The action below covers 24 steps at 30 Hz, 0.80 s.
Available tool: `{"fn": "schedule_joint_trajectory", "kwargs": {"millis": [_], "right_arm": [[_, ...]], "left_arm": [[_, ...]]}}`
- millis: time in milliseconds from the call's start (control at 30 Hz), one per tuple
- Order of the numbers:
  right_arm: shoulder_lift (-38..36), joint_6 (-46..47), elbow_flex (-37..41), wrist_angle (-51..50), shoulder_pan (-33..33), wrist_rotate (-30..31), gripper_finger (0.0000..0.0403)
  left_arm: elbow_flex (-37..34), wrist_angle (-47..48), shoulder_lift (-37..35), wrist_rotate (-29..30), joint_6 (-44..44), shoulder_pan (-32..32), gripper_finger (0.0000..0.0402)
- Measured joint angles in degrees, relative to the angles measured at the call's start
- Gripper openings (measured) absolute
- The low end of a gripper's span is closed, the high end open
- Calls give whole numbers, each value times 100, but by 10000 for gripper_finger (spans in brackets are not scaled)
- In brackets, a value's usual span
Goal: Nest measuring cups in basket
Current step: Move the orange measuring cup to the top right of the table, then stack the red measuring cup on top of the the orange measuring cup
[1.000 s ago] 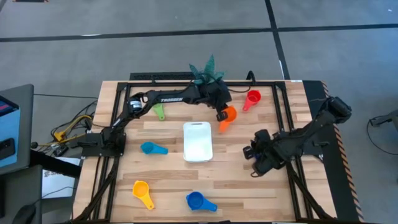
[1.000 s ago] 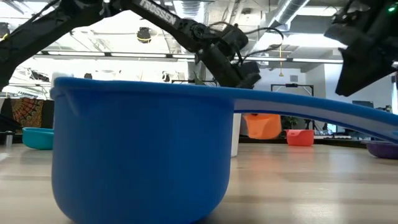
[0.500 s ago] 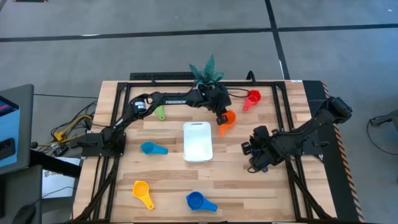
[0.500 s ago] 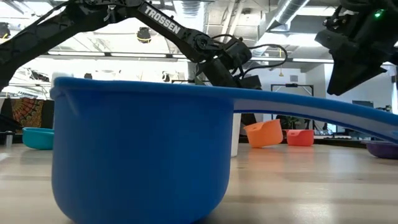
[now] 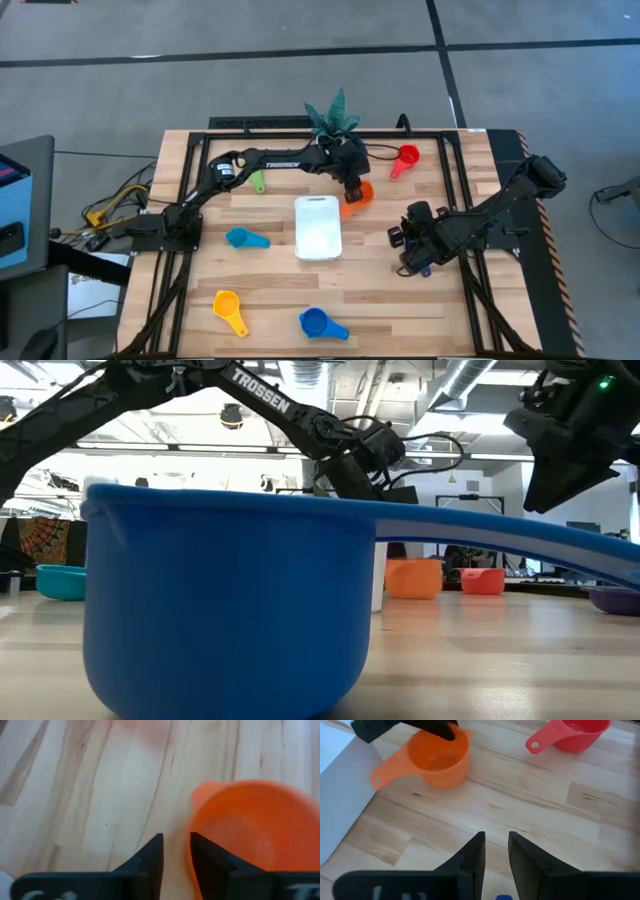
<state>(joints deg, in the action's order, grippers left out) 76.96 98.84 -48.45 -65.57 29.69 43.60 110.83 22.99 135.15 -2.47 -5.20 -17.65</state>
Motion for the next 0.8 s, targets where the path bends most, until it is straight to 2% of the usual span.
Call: {"fn": "schedule_joint_trajectory", "kwargs": {"millis": [233, 433, 533, 667, 800], "right_arm": [[-210, -12, 0, -17, 0, 0, 108], [-413, -29, 0, -191, 0, 3, 108], [-547, -32, 0, -323, 0, 1, 108], [-834, -30, -2, -894, -36, 3, 108], [-1179, 105, 0, -1692, -388, 11, 108]], "left_arm": [[4, -43, -93, 14, 10, 7, 133], [4, -93, -195, 13, 1, 8, 139], [4, -443, -203, -73, -10, 24, 139], [6, -915, -206, -580, 86, 110, 144], [7, -1033, -221, -563, 80, 229, 149]]}}
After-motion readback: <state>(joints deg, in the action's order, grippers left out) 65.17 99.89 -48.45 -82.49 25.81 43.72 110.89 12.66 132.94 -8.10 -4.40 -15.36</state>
